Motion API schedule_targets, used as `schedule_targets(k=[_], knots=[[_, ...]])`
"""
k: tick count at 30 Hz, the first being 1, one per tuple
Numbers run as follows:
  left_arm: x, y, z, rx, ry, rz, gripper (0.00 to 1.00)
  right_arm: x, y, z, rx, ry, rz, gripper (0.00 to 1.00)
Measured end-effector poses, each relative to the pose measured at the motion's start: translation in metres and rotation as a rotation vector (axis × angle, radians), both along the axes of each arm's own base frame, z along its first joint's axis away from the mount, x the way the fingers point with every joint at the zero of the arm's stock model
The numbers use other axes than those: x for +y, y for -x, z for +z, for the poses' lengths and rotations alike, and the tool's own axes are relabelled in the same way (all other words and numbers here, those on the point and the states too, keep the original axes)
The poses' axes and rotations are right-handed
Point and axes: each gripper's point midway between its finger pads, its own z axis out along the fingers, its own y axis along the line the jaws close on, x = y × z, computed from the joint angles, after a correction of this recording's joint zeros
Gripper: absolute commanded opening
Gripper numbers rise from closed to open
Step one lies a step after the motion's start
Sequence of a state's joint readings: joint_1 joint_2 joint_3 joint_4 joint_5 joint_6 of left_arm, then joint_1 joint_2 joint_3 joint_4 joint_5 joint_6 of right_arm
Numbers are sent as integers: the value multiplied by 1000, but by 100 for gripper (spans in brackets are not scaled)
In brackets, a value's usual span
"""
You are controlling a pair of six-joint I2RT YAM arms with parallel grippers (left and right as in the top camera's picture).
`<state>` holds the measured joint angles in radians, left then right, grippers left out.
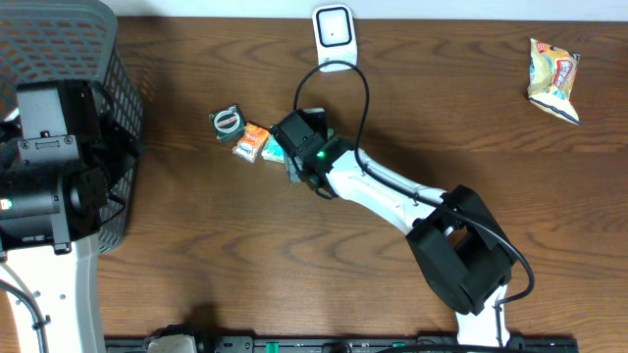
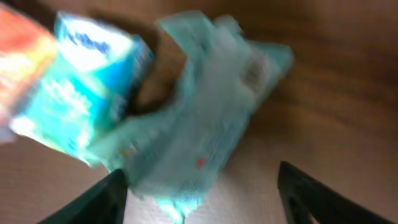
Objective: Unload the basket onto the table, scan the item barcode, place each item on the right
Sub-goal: 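Reach the right gripper to the teal wipes packet and grasp it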
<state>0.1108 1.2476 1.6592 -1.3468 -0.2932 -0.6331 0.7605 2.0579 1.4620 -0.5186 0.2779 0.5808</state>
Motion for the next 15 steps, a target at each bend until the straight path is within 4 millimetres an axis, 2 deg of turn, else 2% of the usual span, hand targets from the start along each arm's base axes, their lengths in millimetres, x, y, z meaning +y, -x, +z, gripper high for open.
schedule_targets(k=[3, 7, 11, 15], knots=[[0, 0, 0, 0, 0, 0, 98, 15, -13, 8, -29, -101, 9, 71], [0, 0, 0, 0, 0, 0, 98, 26, -17, 12, -14, -191, 34, 70], [0, 0, 0, 0, 0, 0, 98, 28, -26, 17, -21, -251, 27, 69], [0, 0, 0, 0, 0, 0, 98, 22, -41, 24, -62, -272, -13, 68]])
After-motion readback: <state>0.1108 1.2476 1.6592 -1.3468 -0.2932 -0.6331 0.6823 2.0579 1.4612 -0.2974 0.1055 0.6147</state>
